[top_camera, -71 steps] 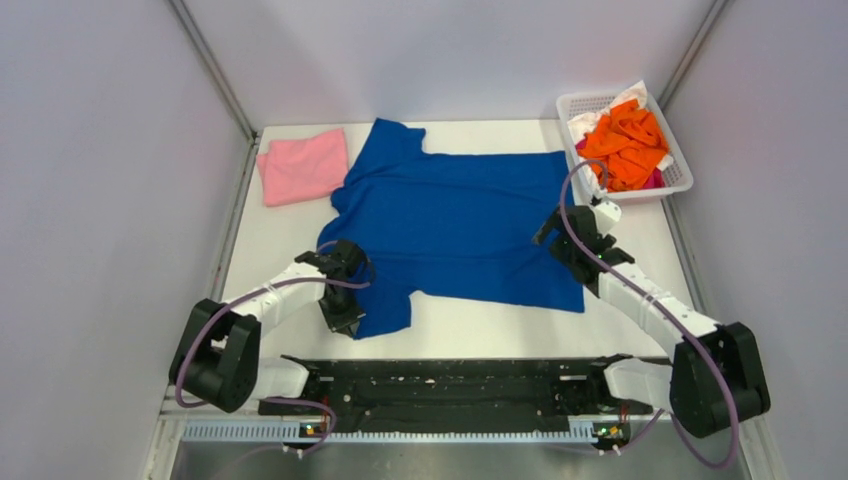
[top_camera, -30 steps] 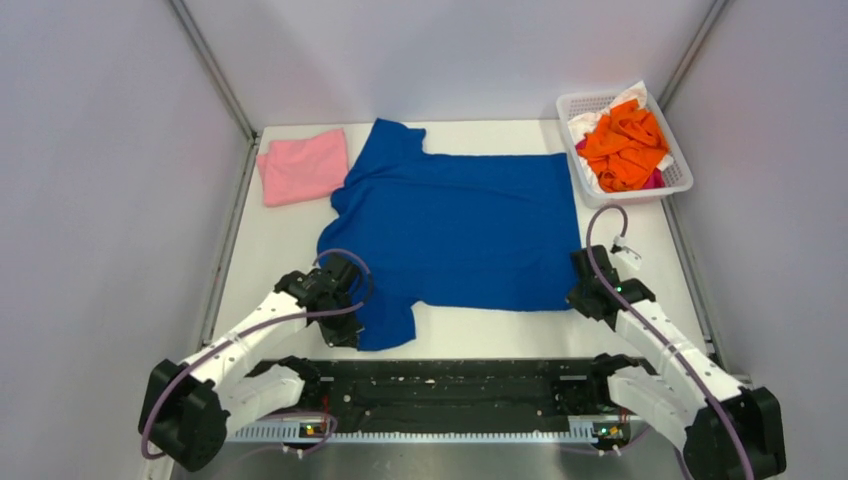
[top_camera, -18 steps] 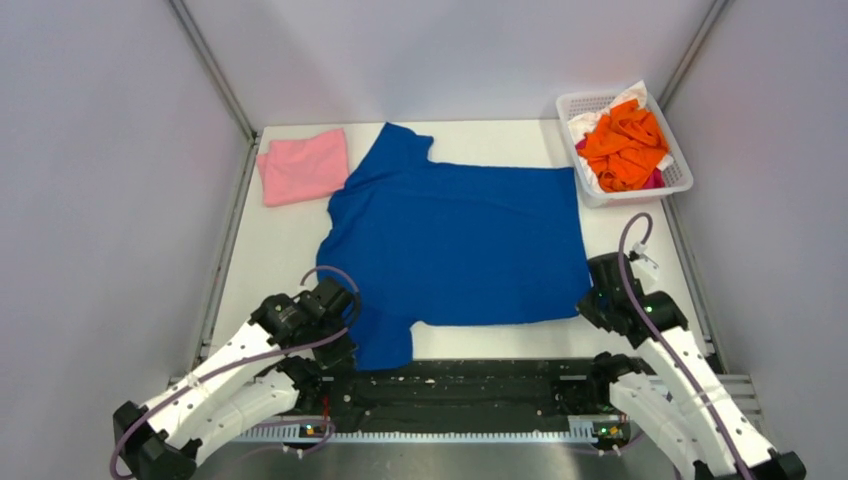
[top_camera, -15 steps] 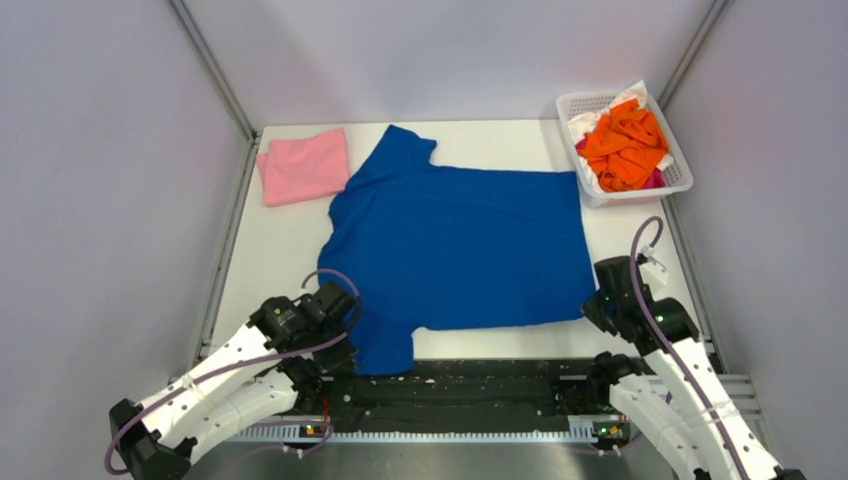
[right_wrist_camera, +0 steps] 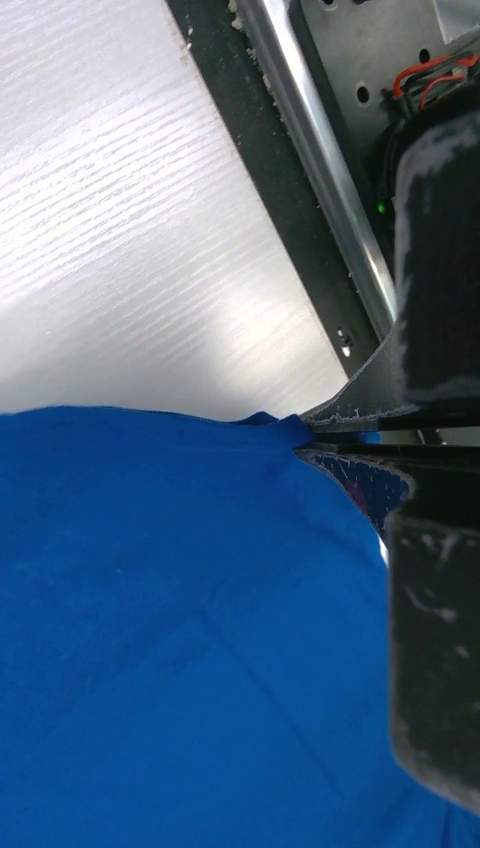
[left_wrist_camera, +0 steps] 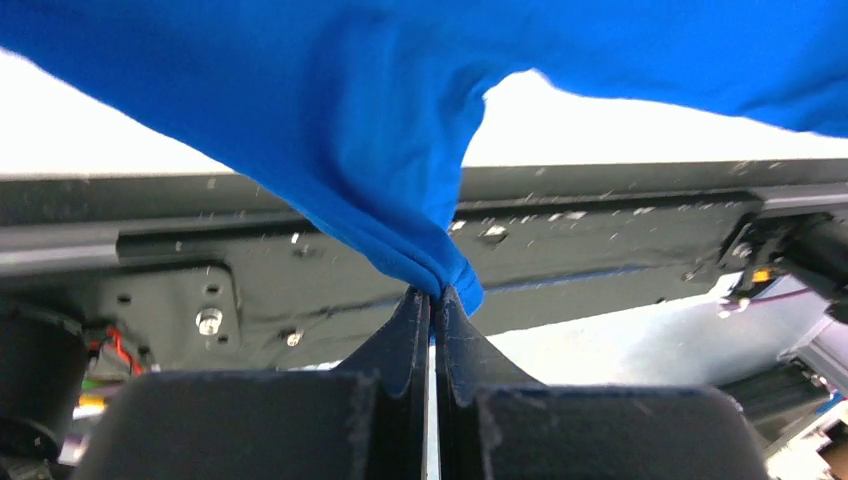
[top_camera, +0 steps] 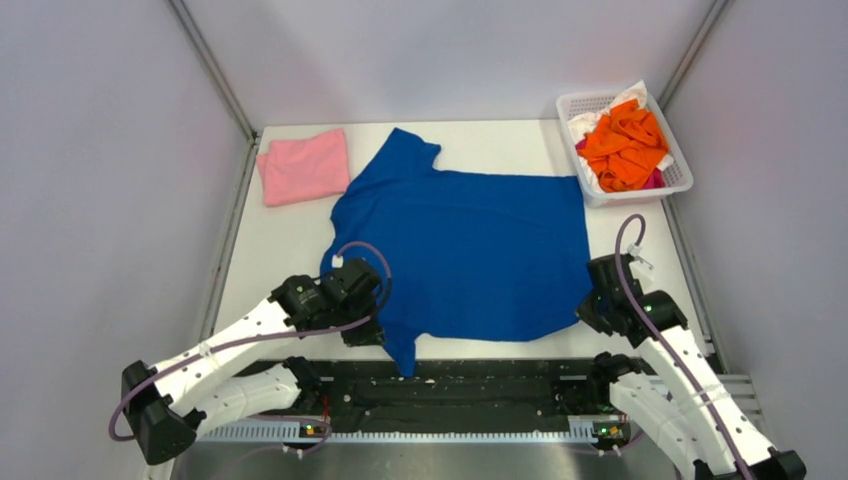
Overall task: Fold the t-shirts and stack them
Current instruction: Fold the flattened tshirt in 1/3 of the way
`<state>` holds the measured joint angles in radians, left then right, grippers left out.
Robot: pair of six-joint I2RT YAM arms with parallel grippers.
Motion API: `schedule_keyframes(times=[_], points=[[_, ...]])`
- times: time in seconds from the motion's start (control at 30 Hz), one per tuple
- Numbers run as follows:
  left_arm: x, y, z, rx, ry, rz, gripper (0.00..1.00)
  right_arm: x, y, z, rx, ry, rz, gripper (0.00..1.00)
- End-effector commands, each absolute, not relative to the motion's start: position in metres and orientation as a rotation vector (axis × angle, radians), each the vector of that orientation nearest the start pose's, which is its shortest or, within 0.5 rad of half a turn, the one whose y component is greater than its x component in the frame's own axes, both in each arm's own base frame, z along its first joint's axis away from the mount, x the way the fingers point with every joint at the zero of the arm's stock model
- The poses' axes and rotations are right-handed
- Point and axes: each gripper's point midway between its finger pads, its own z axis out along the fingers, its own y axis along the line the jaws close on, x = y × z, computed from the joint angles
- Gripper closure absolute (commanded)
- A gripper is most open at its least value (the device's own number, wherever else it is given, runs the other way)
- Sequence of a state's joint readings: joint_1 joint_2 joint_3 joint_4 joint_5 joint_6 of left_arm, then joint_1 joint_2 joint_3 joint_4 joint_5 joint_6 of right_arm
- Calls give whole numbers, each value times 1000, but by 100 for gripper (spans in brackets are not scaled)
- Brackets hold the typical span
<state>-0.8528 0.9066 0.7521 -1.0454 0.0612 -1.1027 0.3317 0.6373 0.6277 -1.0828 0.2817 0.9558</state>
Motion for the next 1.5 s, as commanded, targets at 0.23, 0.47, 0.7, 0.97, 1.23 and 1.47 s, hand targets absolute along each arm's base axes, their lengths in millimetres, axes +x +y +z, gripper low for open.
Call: schedule_keyframes(times=[0.23, 0.47, 0.7, 0.97, 1.23, 1.47], points=[[219, -171, 174, -348, 2442, -556, 100, 204, 32, 111, 839, 2287, 52, 100], [279, -157, 195, -352, 2328, -516, 100, 226, 16, 126, 872, 2221, -21, 100], [322, -147, 212, -252, 2250, -420, 100, 248, 15, 130, 880, 2194, -2, 100], [367, -157, 207, 25, 2250, -400, 100, 274, 15, 130, 899, 2165, 11, 100], [430, -153, 180, 200, 2277, -286, 100, 296, 9, 116, 933, 2183, -24, 100], [488, -136, 143, 111, 2414, -176, 64, 319, -3, 97, 1003, 2179, -69, 73]])
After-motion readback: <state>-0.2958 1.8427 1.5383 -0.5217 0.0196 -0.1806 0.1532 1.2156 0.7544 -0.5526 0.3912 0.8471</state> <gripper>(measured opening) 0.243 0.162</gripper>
